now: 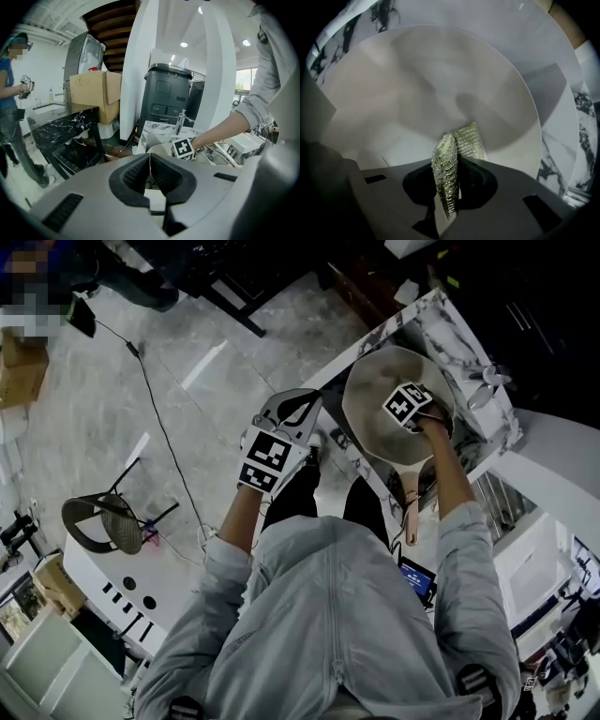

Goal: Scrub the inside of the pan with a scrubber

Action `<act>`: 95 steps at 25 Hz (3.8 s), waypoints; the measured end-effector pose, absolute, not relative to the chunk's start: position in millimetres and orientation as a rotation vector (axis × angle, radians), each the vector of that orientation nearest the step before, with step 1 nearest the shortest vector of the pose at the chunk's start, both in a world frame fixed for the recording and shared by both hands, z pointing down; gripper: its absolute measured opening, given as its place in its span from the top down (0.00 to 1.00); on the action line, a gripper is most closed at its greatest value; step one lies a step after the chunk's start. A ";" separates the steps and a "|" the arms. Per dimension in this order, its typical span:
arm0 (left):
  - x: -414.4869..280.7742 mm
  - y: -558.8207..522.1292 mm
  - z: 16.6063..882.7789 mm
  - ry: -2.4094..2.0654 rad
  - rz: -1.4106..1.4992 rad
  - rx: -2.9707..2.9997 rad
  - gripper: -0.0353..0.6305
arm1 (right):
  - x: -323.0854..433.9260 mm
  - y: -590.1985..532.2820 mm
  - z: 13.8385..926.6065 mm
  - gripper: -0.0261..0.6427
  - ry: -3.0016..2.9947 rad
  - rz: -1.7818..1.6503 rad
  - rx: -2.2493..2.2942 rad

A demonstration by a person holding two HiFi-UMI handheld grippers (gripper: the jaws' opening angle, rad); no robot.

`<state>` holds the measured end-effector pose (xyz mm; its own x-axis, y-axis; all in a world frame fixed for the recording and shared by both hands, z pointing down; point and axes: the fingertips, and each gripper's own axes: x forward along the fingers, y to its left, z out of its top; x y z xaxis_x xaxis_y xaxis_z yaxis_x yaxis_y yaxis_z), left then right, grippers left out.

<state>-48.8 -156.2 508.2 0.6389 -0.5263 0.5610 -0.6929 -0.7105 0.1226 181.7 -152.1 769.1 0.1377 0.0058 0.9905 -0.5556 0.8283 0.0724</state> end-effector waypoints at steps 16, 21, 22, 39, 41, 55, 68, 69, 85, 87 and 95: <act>-75.0 -165.7 517.6 -0.986 0.750 2.503 0.91 | 83.0 -195.9 754.9 0.84 -1.656 0.916 0.529; -78.9 -169.4 514.1 -0.988 0.736 2.515 0.91 | 48.1 -191.7 745.0 0.84 -1.763 1.168 0.501; -80.1 -168.3 513.6 -0.984 0.735 2.517 0.91 | 43.6 -190.2 742.7 0.84 -1.780 1.224 0.506; -83.6 -143.4 492.4 -0.892 0.647 2.614 0.91 | -5.1 -159.7 669.7 0.84 -2.041 1.437 0.532; -81.1 -141.7 486.8 -0.878 0.625 2.630 0.91 | -4.1 -155.2 654.8 0.84 -2.082 1.444 0.552; -27.1 -130.6 451.2 -0.694 0.544 2.776 0.91 | 73.0 -124.3 507.1 0.84 -2.375 1.232 1.062; 63.6 -79.0 352.4 -0.729 0.483 3.005 0.91 | 196.3 -23.5 398.7 0.84 -2.257 0.672 1.605; 70.3 -72.4 343.4 -0.732 0.471 3.023 0.91 | 204.9 -14.3 387.6 0.84 -2.240 0.630 1.643; 127.2 -11.2 245.5 -0.737 0.274 3.210 0.91 | 287.2 84.4 253.3 0.84 -2.046 0.157 2.012; 127.1 -7.3 236.7 -0.744 0.257 3.224 0.91 | 283.8 89.6 243.8 0.84 -2.058 0.116 2.006; 118.3 -3.0 202.6 -0.774 0.189 3.266 0.91 | 268.6 95.2 215.0 0.84 -2.086 0.018 1.986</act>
<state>118.3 -3.0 202.6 0.8891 -0.4540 0.0577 -0.4294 -0.8712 -0.2380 268.6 95.2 215.0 -0.0314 -0.9802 0.1953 -0.9834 0.0651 0.1691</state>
